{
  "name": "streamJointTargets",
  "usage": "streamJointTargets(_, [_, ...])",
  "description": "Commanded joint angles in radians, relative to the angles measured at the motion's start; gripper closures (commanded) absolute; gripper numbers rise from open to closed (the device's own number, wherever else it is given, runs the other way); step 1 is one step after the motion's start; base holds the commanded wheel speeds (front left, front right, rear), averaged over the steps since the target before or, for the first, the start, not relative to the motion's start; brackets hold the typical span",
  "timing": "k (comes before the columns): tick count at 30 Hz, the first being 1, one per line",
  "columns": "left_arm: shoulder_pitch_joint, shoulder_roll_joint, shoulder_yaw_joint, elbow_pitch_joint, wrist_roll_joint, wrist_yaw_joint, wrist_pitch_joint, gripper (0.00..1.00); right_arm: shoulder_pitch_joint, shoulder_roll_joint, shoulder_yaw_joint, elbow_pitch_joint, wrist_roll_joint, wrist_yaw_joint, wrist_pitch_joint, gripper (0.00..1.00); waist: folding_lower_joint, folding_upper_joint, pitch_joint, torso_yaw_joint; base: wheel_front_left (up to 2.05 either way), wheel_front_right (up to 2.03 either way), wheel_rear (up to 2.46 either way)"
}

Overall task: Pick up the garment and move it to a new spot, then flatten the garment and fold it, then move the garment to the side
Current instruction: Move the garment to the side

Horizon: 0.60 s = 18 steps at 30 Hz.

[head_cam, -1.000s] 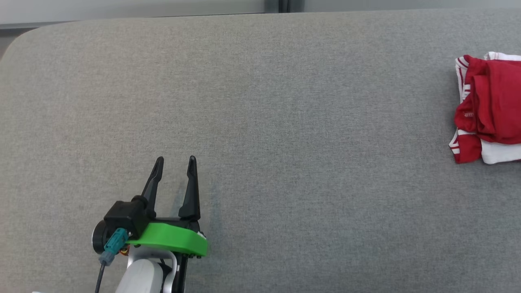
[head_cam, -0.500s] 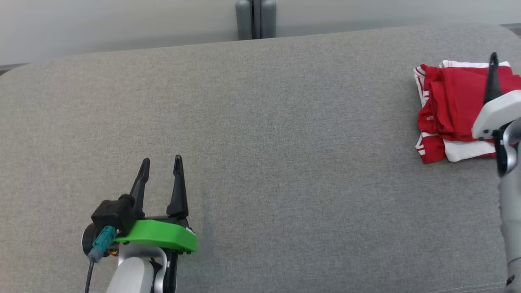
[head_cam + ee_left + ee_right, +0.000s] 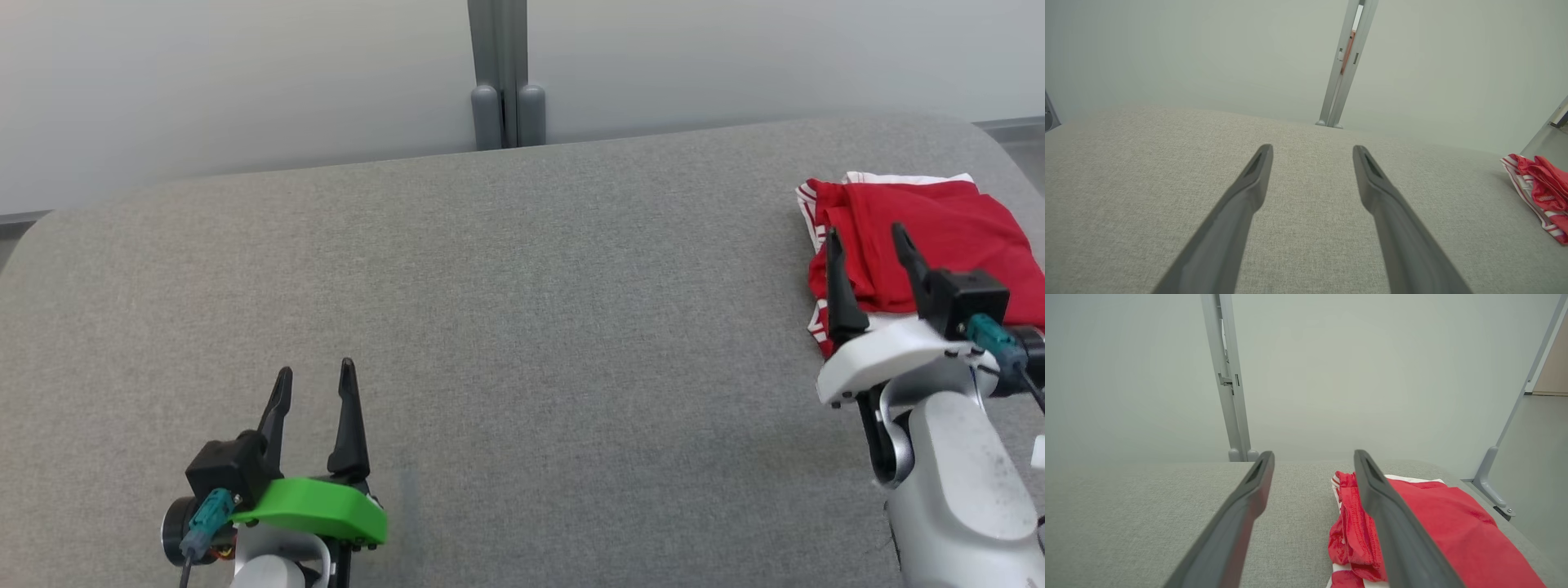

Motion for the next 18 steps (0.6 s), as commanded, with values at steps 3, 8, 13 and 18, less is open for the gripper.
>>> streamJointTargets(3, [0.033, 0.004, 0.004, 0.002, 0.008, 0.008, -0.003, 0.00, 0.105, 0.028, 0.023, -0.091, 0.038, -0.001, -0.010, 0.00, 0.0000, 0.0000, -0.032, 0.033, 0.00, 0.00, 0.00])
streamJointTargets(8, [0.068, 0.004, 0.008, -0.004, 0.034, 0.021, -0.003, 0.00, 0.240, 0.053, 0.041, -0.223, 0.061, -0.001, -0.011, 0.00, 0.0000, 0.0000, -0.043, 0.056, 0.00, 0.00, 0.00])
streamJointTargets(13, [0.089, 0.004, 0.010, -0.010, 0.046, 0.028, -0.003, 0.00, 0.314, 0.056, 0.062, -0.282, 0.098, -0.001, 0.004, 0.00, 0.0000, 0.0000, -0.046, 0.068, 0.00, 0.00, 0.00])
streamJointTargets(18, [0.108, 0.004, 0.004, -0.028, 0.042, 0.040, -0.003, 0.00, 0.369, 0.057, 0.080, -0.300, 0.141, -0.001, 0.012, 0.00, 0.0000, 0.0000, -0.055, 0.079, 0.00, 0.00, 0.00])
